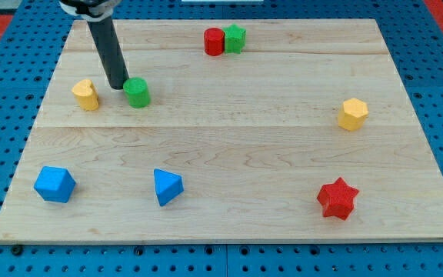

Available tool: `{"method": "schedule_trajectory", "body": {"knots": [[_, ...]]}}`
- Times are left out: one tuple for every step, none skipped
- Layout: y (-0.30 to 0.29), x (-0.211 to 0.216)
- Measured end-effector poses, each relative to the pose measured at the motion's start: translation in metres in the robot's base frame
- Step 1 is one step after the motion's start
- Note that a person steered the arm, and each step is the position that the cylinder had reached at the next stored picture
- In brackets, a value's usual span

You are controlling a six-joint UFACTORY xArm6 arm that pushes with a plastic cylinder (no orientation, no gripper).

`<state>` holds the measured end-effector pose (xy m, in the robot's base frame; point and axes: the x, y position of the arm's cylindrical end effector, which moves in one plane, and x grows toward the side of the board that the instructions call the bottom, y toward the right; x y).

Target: Slide the green circle diagonal top right to the triangle

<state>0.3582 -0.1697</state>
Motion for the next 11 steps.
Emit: {"method": "schedule_trajectory", "body": {"knots": [[-0.035, -0.027], [-0.050, -0.048], [-0.056, -0.066], [-0.048, -0.044], [-0.011, 0.015], [-0.003, 0.046], [0.003, 0.049], [-0.001, 0.049], [-0.035, 0.028], [-0.033, -0.010], [0.001, 0.024]]}}
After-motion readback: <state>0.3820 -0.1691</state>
